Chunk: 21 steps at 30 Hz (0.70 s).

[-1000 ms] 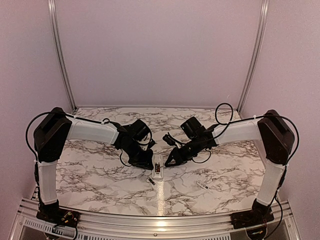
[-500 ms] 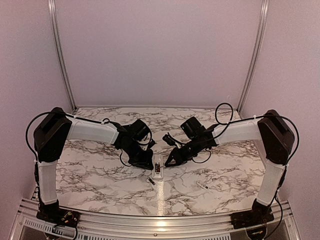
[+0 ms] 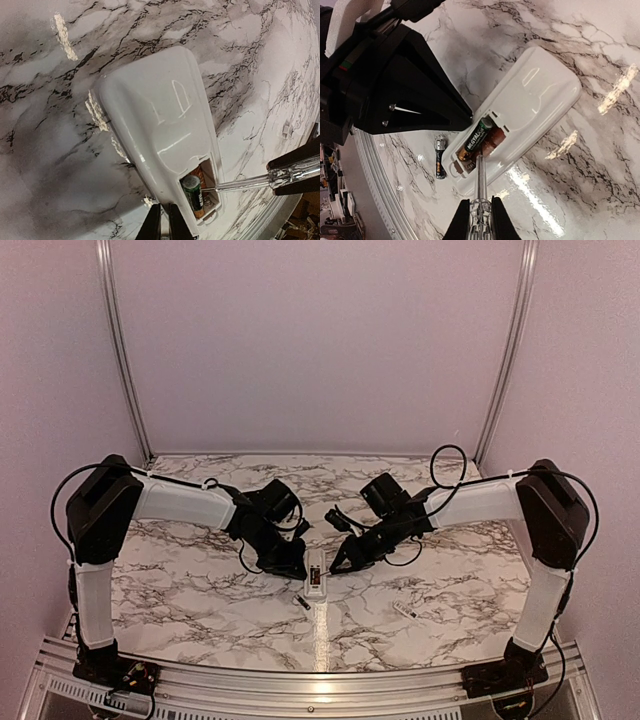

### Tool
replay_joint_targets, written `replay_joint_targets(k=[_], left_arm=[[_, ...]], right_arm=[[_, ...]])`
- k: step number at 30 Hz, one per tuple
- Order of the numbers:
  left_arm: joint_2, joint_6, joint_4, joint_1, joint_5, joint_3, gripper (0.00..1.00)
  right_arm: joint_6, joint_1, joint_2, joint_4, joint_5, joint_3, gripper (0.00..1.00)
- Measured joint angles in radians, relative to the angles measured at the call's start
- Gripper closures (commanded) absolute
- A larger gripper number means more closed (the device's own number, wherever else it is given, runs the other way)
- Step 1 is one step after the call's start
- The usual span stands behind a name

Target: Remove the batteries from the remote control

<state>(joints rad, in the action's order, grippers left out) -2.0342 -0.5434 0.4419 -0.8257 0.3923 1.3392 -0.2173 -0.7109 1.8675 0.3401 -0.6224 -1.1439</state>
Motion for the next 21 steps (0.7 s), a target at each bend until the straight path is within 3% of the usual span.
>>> replay_joint_targets(k=[21], left_arm=[[0.044, -0.029, -0.069, -0.007, -0.001, -0.109, 0.92]], right_arm=[[-0.046, -0.040, -0.018, 0.025, 0.057, -0.013, 1.00]])
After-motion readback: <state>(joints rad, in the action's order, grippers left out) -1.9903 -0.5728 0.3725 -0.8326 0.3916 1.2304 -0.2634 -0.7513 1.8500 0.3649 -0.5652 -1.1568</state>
